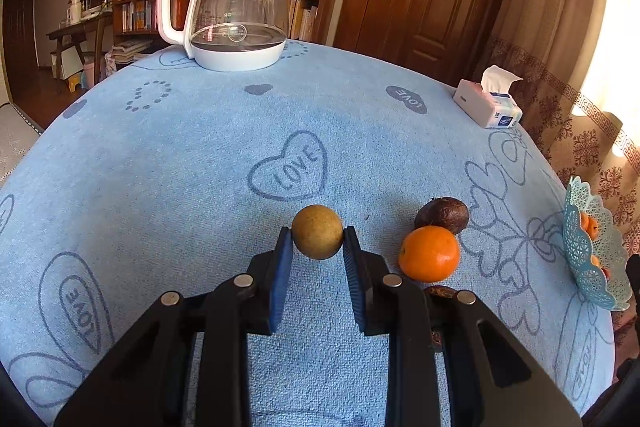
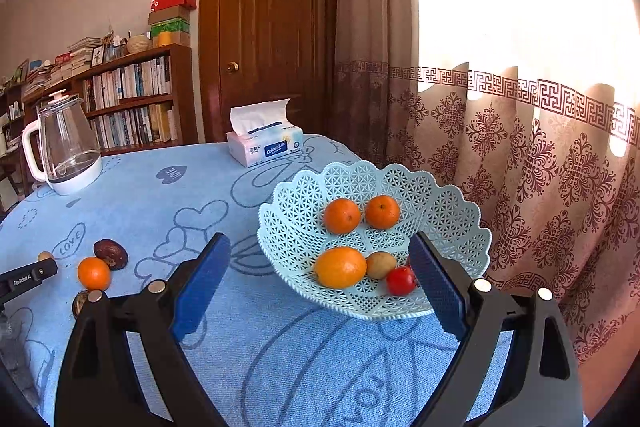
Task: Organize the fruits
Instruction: 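Grasp a dark brown wrinkled fruit with the right tool while the left tool holds its fruit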
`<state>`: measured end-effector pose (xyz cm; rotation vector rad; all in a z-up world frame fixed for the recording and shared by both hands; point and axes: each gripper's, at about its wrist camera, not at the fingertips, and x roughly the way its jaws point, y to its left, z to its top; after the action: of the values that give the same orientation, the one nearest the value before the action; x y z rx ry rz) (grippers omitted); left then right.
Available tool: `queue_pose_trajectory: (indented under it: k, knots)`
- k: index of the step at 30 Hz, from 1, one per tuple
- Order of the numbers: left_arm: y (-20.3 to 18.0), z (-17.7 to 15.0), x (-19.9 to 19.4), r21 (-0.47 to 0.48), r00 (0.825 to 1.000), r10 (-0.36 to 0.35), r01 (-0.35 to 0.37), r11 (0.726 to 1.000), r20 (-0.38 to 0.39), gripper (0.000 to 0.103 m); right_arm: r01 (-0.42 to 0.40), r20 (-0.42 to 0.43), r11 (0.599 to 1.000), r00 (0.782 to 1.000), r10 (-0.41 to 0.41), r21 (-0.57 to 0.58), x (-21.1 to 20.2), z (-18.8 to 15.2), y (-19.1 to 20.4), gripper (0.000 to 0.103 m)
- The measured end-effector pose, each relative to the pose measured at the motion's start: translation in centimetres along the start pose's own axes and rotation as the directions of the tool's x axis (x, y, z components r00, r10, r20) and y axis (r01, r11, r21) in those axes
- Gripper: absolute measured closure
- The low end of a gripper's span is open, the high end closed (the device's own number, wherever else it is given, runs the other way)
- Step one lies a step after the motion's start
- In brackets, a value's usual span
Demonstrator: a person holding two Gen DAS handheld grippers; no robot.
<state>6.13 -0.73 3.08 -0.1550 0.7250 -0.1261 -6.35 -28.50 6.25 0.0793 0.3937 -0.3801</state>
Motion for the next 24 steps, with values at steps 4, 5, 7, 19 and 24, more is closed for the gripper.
queue_pose_trajectory:
  k: [4, 5, 7, 19, 24]
  knots:
    - [0.4, 0.0, -0.2, -0.021, 1.0, 0.016, -0.016, 1.0, 0.01, 0.077, -0.192, -0.134, 0.981, 0.973, 0.187, -0.026, 1.0, -0.4, 3.4, 0.011]
    - [0.4, 0.0, -0.2, -0.025, 1.0, 0.019, -0.018, 1.0, 0.013, 0.077, -0.234, -0.168, 0.972, 0.959, 0.227, -0.023, 1.4, -0.5, 4.1, 0.011]
    - [0.5, 0.0, -0.2, -0.029, 1.0, 0.02, -0.019, 0.999, 0.015, 0.077, -0.301, -0.228, 0.953, 0.93, 0.289, -0.019, 2.0, -0.9, 5.8, 0.011]
    - [1.7, 0.2, -0.3, -0.088, 0.999, 0.033, -0.032, 0.996, 0.016, 0.077, -0.513, -0.4, 0.854, 0.803, 0.442, -0.085, 3.9, -2.0, 13.0, 0.018]
    - [2.1, 0.3, -0.3, -0.103, 0.999, 0.039, -0.038, 0.994, 0.014, 0.077, -0.55, -0.457, 0.827, 0.769, 0.446, -0.118, 4.7, -2.8, 14.8, 0.037]
